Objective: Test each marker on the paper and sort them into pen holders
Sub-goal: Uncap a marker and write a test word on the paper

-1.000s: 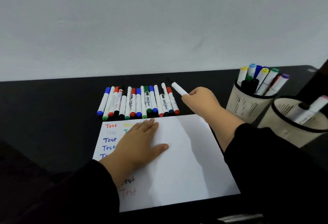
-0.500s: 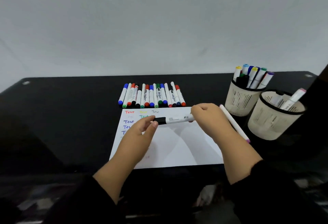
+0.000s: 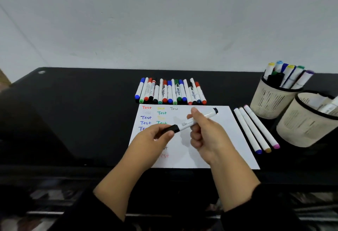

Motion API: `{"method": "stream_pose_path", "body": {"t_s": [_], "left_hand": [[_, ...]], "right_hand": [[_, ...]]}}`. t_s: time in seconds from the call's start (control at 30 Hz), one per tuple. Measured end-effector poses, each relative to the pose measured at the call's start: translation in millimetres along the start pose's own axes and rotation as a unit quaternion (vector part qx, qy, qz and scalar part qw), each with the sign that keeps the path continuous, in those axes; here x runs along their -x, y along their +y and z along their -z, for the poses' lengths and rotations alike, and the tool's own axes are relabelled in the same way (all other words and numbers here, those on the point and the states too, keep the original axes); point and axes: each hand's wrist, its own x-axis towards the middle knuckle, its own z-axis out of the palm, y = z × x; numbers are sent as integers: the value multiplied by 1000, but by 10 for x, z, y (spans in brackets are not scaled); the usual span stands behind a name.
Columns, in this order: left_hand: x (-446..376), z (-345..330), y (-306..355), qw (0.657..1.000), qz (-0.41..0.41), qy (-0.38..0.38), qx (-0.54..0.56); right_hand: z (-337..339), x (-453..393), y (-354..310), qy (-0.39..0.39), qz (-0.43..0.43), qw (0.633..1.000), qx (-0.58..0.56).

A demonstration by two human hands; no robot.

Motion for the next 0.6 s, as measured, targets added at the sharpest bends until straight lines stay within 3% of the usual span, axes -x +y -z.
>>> {"method": "stream_pose_path", "body": {"t_s": [0.17,0.37,0.6], "left_hand": [[-96,11,8,998,-23,-34,-53],[-127,63,-56,998,-4,-49,-32],[-156,83,-83,991,-22,-73,-114]], "right_hand": [[-146,-19,83,35,-3,996,80],[-175,-65,112,-14,49,995,85],[-205,-117,116,-74,91,983,144]]}}
